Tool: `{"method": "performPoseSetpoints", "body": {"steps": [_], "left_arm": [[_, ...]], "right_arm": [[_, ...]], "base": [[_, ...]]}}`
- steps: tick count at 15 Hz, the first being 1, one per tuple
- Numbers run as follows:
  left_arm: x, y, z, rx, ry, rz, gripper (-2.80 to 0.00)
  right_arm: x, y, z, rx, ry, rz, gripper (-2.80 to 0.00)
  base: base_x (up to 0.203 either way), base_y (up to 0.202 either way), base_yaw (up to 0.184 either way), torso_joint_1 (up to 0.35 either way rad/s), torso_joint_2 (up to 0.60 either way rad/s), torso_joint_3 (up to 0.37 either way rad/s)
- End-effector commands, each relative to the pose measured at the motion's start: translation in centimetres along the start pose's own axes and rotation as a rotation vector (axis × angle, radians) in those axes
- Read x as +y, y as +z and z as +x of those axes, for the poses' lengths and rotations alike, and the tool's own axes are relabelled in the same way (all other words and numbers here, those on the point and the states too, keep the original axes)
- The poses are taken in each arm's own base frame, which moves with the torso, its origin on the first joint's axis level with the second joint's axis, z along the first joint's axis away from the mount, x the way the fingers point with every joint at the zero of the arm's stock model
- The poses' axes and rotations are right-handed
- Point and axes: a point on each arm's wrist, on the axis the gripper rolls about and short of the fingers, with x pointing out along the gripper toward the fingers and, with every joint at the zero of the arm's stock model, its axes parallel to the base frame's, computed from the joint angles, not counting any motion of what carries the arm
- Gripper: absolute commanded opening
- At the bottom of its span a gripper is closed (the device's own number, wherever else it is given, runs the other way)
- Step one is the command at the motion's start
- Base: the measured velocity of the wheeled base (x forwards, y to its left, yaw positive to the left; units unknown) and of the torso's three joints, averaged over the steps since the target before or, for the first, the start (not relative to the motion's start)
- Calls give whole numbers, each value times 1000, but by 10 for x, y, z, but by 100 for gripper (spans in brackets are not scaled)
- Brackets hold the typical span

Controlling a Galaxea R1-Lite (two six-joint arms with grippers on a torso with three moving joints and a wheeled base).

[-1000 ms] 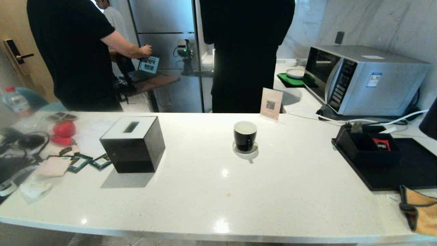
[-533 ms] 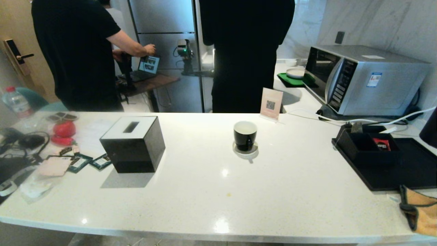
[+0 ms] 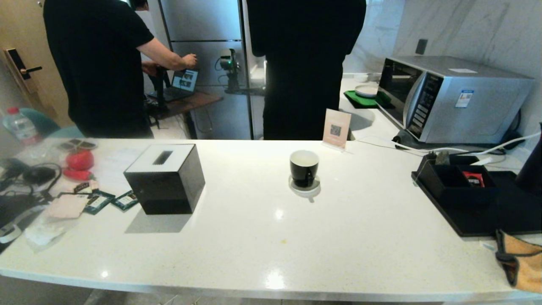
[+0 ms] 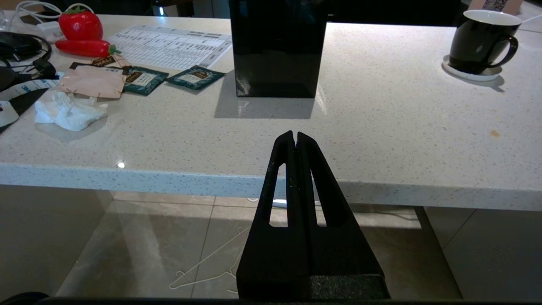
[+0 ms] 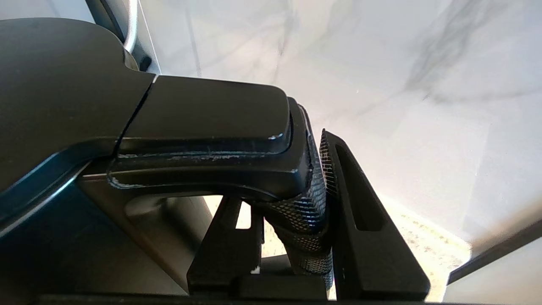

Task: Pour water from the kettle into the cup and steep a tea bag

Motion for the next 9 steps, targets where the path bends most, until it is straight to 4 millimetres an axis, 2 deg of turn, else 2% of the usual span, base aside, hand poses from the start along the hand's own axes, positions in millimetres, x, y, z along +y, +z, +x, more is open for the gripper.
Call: {"method": "performPoseSetpoints", "body": {"steps": [1,9], "left_arm": [[0,0,0,-1,1,0,-280],[0,0,0,1,1,0,-280]], "right_arm": [[2,-16,9,16,20,-5,-280],[5,-42,22,44,30,-14,-280]], "base": [[0,0,0,0,0,0],[0,0,0,0,0,0]]}}
